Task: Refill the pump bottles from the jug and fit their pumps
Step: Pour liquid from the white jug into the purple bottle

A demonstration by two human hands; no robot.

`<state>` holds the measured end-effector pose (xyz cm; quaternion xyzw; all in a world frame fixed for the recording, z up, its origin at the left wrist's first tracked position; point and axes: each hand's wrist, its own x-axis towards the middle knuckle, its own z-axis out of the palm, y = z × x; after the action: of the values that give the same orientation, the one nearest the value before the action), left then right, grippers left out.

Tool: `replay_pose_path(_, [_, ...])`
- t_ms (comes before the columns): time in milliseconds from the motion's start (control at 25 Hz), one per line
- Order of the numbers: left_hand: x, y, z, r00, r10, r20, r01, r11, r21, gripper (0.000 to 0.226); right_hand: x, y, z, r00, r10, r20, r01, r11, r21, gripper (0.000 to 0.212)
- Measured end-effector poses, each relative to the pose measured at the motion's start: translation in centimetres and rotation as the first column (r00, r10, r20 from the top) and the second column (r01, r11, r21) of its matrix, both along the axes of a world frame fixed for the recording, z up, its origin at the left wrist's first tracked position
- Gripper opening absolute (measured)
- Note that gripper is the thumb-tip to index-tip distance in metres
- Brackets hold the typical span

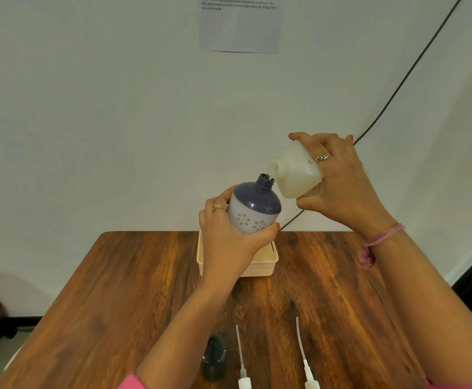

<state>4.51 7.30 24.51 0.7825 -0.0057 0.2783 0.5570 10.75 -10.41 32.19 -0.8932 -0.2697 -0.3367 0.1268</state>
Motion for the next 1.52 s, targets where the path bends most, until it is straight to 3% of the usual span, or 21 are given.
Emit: replay_pose_path(1520, [0.9, -1.2, -0.3, 1.0, 0.008, -0.03, -0.01, 0.999, -0.047, 0.087, 1.1, -0.7, 0.0, 0.999, -0.012, 0.049, 0.016, 0.997, -0.076, 0.1])
